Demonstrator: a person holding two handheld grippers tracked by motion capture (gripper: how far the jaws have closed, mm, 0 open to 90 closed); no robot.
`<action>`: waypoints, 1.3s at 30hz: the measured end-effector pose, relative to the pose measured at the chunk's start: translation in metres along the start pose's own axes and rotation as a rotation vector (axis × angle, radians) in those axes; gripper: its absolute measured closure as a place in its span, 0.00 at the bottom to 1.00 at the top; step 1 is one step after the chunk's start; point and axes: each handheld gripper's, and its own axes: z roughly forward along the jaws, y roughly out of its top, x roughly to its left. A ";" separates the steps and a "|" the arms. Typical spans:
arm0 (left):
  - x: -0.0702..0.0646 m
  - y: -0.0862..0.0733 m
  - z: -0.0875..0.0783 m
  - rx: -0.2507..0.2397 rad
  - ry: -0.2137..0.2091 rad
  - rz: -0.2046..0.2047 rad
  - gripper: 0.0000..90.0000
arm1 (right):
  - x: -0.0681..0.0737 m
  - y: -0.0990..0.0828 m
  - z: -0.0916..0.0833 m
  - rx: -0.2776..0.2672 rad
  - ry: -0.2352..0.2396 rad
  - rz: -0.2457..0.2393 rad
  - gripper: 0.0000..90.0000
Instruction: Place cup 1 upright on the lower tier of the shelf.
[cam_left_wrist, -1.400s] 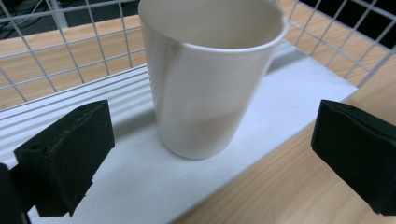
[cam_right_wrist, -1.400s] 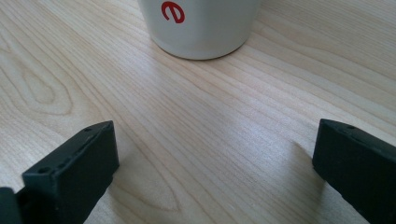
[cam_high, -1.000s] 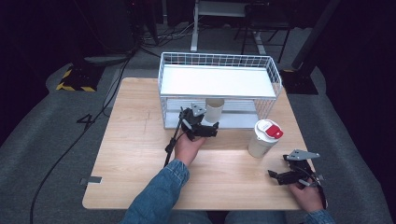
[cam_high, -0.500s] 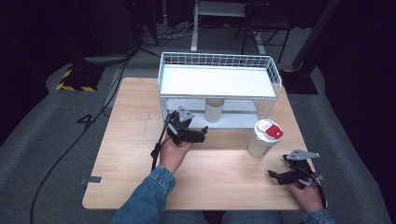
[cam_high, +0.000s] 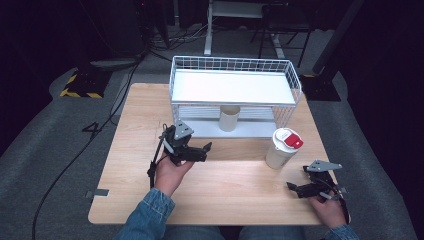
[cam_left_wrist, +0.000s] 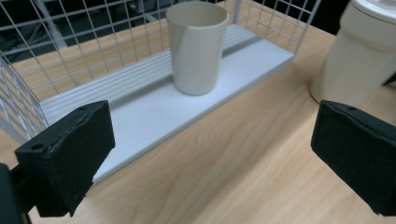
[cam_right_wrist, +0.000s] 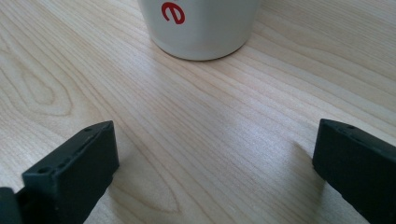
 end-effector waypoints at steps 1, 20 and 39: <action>0.000 0.000 0.000 0.000 0.000 0.000 0.00 | 0.000 0.000 0.000 -0.001 0.001 0.001 0.00; 0.002 -0.059 -0.038 0.104 0.007 -0.022 0.00 | 0.000 0.000 0.000 0.002 -0.002 0.001 0.00; 0.016 -0.114 -0.038 0.284 0.014 -0.060 0.00 | 0.002 0.001 0.001 -0.001 -0.028 0.032 0.01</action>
